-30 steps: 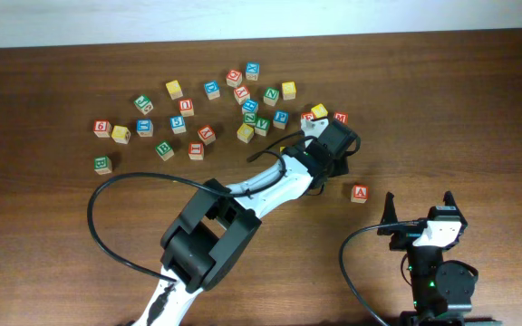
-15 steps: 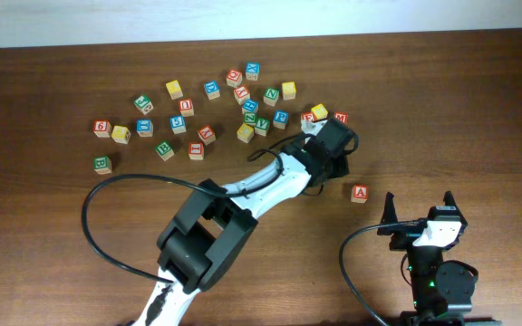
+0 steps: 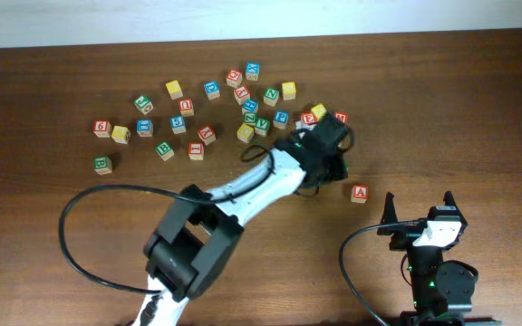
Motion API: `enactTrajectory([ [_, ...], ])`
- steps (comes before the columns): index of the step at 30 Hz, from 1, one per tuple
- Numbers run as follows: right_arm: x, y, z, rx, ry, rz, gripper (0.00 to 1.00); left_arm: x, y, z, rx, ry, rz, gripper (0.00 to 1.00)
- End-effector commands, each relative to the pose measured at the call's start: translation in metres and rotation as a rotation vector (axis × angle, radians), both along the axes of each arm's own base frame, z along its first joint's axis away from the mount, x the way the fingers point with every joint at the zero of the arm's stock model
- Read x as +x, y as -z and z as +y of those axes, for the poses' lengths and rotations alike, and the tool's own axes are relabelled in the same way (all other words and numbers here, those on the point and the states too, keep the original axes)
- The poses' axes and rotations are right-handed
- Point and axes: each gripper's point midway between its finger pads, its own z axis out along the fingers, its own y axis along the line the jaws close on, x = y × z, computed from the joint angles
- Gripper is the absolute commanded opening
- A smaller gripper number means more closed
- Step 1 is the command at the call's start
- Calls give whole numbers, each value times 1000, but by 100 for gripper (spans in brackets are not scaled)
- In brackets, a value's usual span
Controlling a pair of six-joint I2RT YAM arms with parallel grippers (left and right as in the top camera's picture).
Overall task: Spell out RSS
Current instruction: 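Grasp the green-lettered R block with the left gripper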
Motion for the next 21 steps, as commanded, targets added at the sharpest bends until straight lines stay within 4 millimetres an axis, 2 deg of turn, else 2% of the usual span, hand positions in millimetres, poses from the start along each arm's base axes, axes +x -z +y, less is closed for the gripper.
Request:
enactTrajectory([
  [1,0,3,-2,4,12,4,98,22,-22,5,39,-121,-154,58],
  [4,0,3,-2,4,12,4,98,32,-31,-15,-36,-117,-215,56],
  [7,0,3,-2,4,12,4,98,24,-5,-27,-27,-86,-192,55],
  [8,0,3,-2,4,12,4,98,22,-2,-29,-23,-81,-188,55],
  [11,0,3,-2,4,12,4,98,22,-1,-28,-12,-85,-194,54],
  [14,0,3,-2,4,12,4,98,25,5,-10,72,-124,-213,56],
  [16,0,3,-2,4,12,4,98,20,6,-12,79,-112,-204,59],
  [18,0,3,-2,4,12,4,98,18,6,-16,72,-105,-210,57],
  [21,0,3,-2,4,12,4,98,18,34,-18,92,-101,-192,53],
])
